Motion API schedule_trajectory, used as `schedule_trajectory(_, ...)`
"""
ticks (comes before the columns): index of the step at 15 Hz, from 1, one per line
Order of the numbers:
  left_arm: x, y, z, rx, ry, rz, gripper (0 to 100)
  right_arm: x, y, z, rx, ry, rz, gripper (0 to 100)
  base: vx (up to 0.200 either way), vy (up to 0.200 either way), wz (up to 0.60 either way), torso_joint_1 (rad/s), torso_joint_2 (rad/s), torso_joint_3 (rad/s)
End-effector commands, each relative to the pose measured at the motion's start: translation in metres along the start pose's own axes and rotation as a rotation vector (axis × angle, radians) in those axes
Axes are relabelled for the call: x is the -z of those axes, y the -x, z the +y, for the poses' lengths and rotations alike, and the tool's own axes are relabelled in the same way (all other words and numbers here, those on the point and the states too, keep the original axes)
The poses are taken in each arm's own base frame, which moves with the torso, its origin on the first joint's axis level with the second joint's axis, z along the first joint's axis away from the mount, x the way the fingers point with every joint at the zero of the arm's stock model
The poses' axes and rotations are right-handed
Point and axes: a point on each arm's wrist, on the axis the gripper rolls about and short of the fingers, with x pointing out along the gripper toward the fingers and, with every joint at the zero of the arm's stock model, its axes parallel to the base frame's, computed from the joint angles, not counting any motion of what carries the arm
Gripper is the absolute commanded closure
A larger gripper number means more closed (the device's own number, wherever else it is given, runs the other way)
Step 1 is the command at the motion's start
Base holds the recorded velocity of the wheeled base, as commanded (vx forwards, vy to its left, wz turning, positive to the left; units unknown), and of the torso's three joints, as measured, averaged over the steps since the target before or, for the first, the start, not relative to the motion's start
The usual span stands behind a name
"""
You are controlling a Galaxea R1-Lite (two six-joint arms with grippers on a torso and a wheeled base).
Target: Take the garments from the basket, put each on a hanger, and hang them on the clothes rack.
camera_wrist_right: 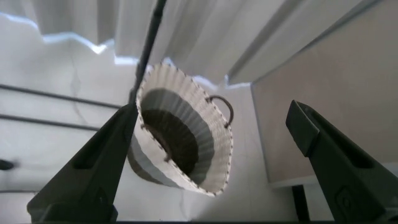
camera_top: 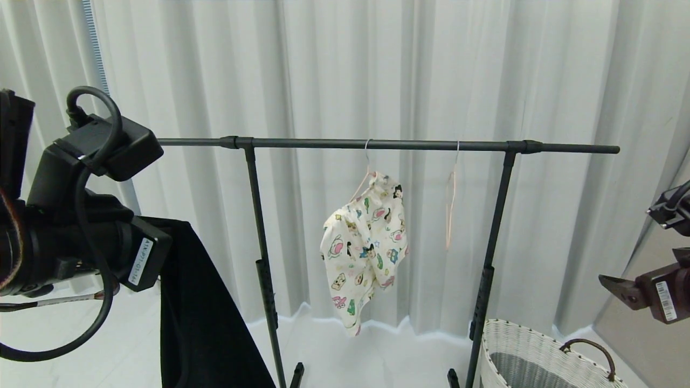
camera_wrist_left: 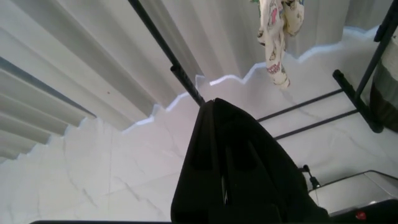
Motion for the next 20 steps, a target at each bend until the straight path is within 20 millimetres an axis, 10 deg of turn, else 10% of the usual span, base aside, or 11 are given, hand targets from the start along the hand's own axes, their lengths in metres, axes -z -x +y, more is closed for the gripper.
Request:
schedule_trajectory(1,0.001,0.003,0.0,-0.001,0.001,-0.004,100,0.001,-0.003,0.002,-0.029,-0.002,-0.012,0,0.0,0.0,0.0,0.149,-0.32,-0.163)
schedule_trajectory(20,-0.001,0.009,-0.005,0.022,-0.017,-0.031,100,-0.029,-0.07,0.027,-0.04,-0.139,-0.057,0,0.095,0.063,0.0,0.01,-0.02,-0.013)
